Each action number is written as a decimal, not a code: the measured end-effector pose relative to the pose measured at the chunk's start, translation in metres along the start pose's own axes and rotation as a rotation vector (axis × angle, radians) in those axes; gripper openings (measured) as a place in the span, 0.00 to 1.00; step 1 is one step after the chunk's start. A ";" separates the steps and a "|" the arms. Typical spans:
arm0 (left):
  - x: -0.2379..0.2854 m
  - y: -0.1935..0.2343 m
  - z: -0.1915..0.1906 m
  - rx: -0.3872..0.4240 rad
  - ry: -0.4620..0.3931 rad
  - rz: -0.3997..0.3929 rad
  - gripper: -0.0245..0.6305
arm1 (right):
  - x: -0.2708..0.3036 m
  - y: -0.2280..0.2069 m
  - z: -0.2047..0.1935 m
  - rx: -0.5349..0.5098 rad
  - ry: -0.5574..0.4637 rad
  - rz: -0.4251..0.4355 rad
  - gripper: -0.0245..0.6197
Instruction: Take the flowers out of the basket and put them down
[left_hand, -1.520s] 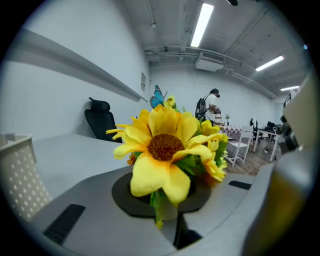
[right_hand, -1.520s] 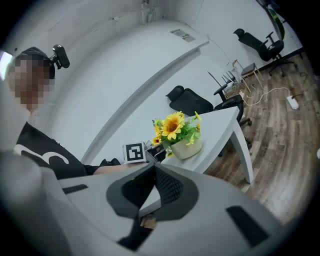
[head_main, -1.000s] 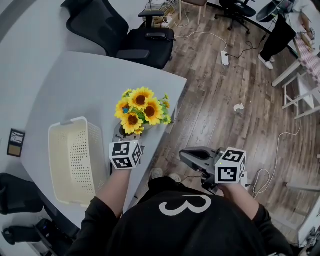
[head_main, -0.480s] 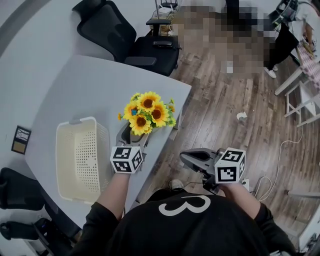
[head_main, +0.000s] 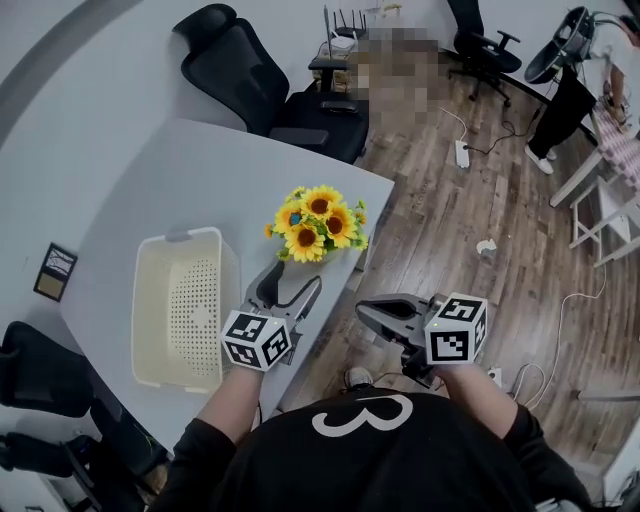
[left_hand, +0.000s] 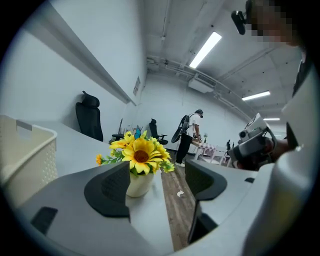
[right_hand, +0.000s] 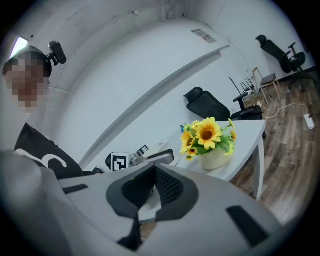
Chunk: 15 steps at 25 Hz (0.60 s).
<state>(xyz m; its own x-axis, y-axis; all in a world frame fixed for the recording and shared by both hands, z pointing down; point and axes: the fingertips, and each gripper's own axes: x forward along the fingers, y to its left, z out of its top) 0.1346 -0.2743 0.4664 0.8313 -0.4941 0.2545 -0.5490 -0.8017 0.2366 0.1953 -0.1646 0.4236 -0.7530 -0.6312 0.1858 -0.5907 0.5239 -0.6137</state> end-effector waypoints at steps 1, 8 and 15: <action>-0.010 -0.007 0.005 -0.001 -0.007 -0.025 0.55 | 0.001 0.008 0.001 -0.010 -0.008 -0.001 0.05; -0.088 -0.066 0.046 -0.018 -0.098 -0.163 0.55 | 0.001 0.069 0.001 -0.082 -0.060 -0.006 0.05; -0.163 -0.115 0.063 -0.042 -0.104 -0.276 0.45 | -0.003 0.127 -0.020 -0.122 -0.083 -0.017 0.05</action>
<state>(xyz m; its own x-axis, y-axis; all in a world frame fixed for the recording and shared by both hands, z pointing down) 0.0678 -0.1234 0.3385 0.9528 -0.2934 0.0781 -0.3026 -0.8967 0.3230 0.1170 -0.0842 0.3608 -0.7192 -0.6828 0.1284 -0.6375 0.5751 -0.5126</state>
